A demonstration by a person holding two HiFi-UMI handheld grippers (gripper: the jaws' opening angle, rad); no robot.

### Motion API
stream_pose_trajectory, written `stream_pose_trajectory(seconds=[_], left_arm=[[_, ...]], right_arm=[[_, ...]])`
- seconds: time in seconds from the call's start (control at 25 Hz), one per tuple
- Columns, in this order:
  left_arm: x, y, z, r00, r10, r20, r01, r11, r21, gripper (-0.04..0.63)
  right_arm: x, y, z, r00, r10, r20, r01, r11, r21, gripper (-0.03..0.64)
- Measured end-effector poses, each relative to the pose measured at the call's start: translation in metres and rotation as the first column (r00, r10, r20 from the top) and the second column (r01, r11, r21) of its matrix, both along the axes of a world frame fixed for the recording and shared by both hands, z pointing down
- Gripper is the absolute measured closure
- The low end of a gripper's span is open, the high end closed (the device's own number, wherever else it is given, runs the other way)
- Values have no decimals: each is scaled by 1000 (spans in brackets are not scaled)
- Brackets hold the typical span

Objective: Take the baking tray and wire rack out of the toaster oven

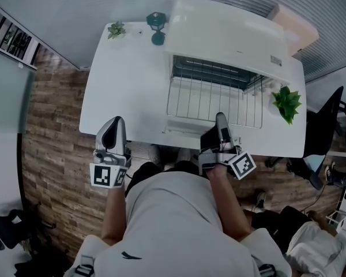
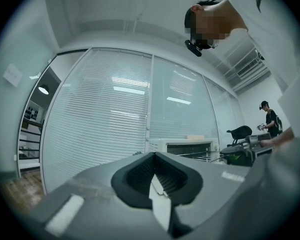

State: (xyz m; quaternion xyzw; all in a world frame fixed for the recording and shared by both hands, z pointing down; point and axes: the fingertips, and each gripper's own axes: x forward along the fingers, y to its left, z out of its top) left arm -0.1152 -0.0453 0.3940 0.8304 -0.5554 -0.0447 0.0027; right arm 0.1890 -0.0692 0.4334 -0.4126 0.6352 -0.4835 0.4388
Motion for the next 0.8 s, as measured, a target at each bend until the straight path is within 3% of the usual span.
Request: stream_pose_trajectory(seconds=[0.52, 0.68, 0.8], left_arm=[[14, 6, 5, 999, 50, -9, -50, 999, -11, 591], [15, 9, 4, 998, 60, -4, -60, 998, -13, 591], [7, 12, 2, 999, 47, 0, -47, 999, -12, 591]], right_arm=[[-25, 69, -1, 994, -113, -9, 113, 994, -3, 609], [-36, 72, 5, 987, -136, 83, 139, 990, -26, 609], [-51, 74, 9, 979, -180, 93, 184, 982, -35, 609]])
